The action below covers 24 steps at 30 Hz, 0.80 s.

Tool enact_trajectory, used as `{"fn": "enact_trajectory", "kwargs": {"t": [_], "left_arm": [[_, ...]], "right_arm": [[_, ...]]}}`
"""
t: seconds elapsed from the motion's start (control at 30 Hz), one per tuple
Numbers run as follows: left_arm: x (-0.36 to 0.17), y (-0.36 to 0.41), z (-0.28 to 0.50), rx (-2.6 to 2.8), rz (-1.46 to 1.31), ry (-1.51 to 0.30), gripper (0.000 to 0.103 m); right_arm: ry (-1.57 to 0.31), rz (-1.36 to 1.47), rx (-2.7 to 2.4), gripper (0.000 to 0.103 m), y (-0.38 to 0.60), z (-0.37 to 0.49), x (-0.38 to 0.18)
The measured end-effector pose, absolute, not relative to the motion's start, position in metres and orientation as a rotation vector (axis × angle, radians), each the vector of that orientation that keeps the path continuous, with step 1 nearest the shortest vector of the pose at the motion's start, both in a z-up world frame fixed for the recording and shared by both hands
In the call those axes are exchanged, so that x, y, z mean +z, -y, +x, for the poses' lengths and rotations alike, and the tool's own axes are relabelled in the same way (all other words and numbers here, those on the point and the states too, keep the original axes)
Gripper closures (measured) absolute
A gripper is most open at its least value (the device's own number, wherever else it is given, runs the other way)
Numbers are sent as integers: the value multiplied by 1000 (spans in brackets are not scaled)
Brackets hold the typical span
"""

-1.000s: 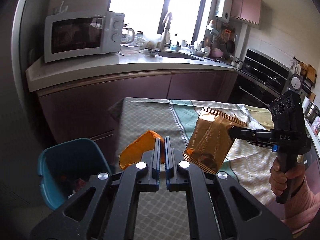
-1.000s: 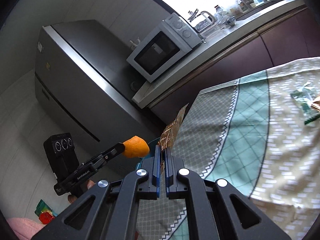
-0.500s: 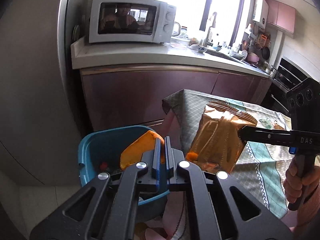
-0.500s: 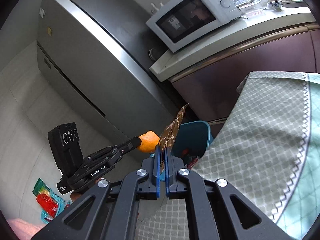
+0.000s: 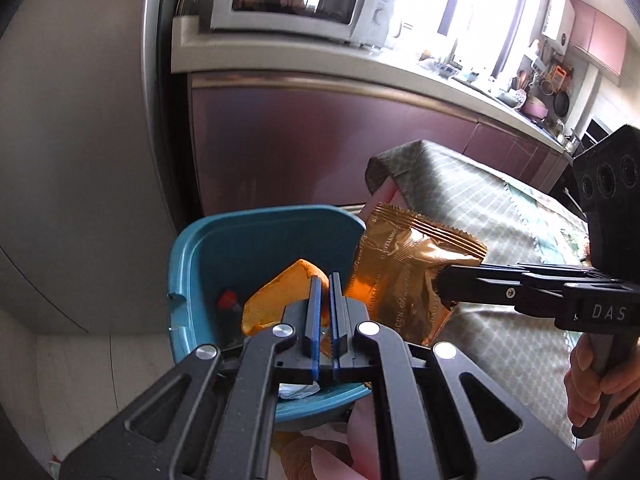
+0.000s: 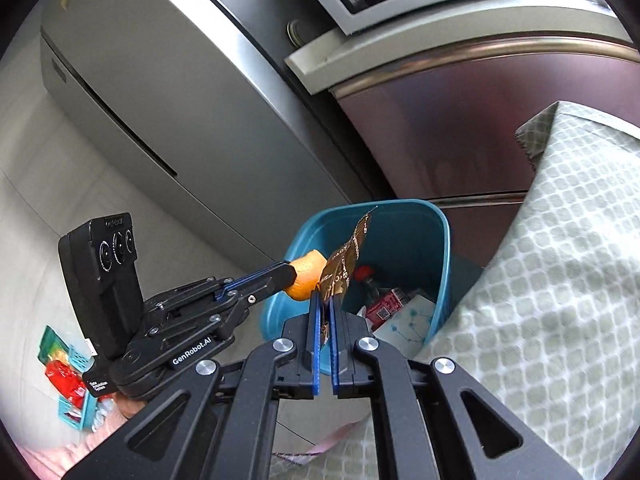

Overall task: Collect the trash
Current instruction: 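Carry the orange peel and gold wrapper to the teal bin and release both, then move both open tools back toward the remaining wrappers on the table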

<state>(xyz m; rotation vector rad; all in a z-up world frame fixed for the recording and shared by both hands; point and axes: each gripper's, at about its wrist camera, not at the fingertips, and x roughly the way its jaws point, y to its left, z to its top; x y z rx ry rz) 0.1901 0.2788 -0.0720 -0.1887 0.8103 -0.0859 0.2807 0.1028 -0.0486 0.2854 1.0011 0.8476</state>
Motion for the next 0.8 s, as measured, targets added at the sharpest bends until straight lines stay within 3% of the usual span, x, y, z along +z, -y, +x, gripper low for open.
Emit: {"fn": "enact_trajectory", "kwargs": {"t": [0.23, 0.33, 0.7, 0.8], "left_arm": [[-92, -283, 202, -66, -214, -847, 97], [-95, -279, 202, -70, -218, -846, 94], [-73, -238, 180, -160, -172, -772, 87], [-63, -219, 170, -210, -158, -736, 80]], "right_arm": [[-1070, 274, 788, 86, -115, 292, -72], [-1071, 280, 775, 87, -109, 292, -77], [-985, 308, 793, 73, -67, 261, -57], [-934, 318, 788, 70, -45, 245, -45]]}}
